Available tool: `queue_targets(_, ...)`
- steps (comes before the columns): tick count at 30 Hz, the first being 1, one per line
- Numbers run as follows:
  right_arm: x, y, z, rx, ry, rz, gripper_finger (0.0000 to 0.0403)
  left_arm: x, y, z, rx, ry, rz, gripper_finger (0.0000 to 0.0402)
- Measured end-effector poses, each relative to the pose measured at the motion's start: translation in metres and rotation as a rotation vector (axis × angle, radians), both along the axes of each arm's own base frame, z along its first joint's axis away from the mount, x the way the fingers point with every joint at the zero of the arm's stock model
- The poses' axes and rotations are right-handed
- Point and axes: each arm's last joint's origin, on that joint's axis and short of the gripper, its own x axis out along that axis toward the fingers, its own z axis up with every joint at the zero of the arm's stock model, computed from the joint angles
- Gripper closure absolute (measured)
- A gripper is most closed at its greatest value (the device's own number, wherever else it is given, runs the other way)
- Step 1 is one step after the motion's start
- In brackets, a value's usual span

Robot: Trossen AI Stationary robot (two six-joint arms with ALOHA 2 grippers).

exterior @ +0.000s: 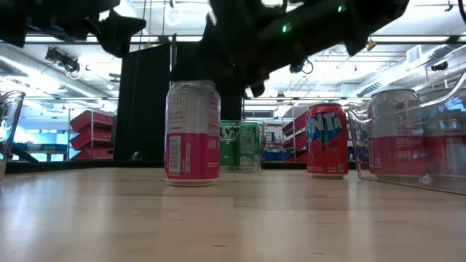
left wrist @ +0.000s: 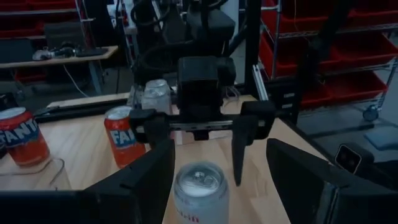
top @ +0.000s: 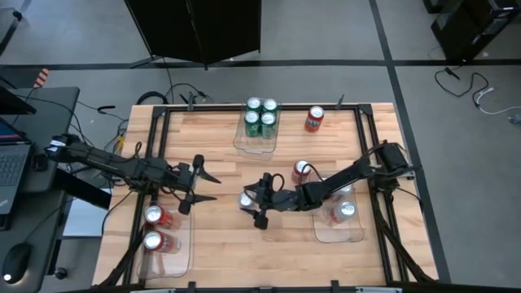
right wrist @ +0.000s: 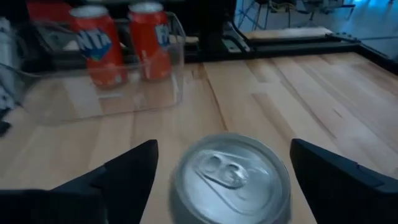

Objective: Sort soda cans
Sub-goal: Put the pink and white soda can into the bottom right transparent bin

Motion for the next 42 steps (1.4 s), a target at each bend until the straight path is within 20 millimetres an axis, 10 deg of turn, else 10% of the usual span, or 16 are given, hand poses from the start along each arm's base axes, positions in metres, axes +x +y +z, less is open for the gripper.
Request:
queue_targets(21,-0.005,0.008,0.008,0.023,0.007,-0.155,0.0126,-0.001,0.000,-0.006,-0.008,0.005,0.000,0.0147)
queue_targets(32,-0.082,0.048,0.089,-0.006,-0.121,-0.481,0.0126,-0.001,0.000,-0.006,-0.016,0.007,0.000,0.0147)
queue_targets(42,-0.152,0.081,0.121,0.042,-0.073,-0.314,0.0126,-0.001,0.000,-0.005,-0.021,0.003,0.001,0.0147)
